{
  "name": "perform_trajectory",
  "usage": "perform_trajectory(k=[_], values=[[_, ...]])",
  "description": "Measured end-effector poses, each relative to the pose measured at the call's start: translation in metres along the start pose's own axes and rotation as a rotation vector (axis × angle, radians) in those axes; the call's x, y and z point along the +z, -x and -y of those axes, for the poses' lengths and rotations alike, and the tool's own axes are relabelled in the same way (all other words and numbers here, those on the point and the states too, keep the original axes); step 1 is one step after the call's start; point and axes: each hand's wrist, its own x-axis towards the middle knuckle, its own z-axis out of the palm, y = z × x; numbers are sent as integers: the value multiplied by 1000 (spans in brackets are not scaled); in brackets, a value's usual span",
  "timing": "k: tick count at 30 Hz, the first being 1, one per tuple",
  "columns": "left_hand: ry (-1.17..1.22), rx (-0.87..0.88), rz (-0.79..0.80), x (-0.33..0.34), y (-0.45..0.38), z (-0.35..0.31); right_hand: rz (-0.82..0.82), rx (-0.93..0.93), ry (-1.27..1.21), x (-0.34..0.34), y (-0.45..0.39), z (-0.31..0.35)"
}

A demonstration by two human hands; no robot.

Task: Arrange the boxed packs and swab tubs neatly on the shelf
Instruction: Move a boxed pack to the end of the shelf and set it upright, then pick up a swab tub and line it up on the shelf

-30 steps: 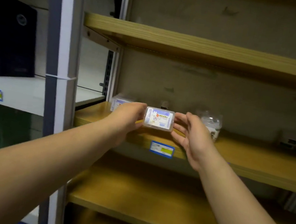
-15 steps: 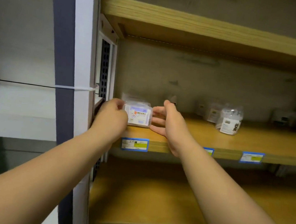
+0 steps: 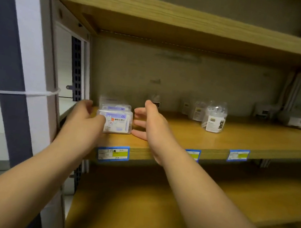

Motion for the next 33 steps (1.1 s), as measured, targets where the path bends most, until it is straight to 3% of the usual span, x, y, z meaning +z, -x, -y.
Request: perform_trajectory(k=[4,7,10,13,16,22,26,30,33], values=[[-12,98,-43,-3,6,6,-40,-9,-65,-5,12,8],[100,324,-142,-2,34,-12,17,-31,-119,-35,29,11],[323,493,-16,31,68,-53,25,-152,-148,-93,45,14],[531,381,198,108,94,-102,-25,-271,-94,-174,51,12],[572,200,346,207,109,-150,-91,-286,-21,-277,38,11],[373,49,526,379,116,-217,-237,-25,118,-465,-27,12],[276,-5,540,439,108,-232,-234,59,59,-516,-43,-6],[163,-75,600,470,104,-220,-181,62,20,-524,-47,-17],[245,-108,578,470,93,-212,-146,48,39,-528,-51,-18]])
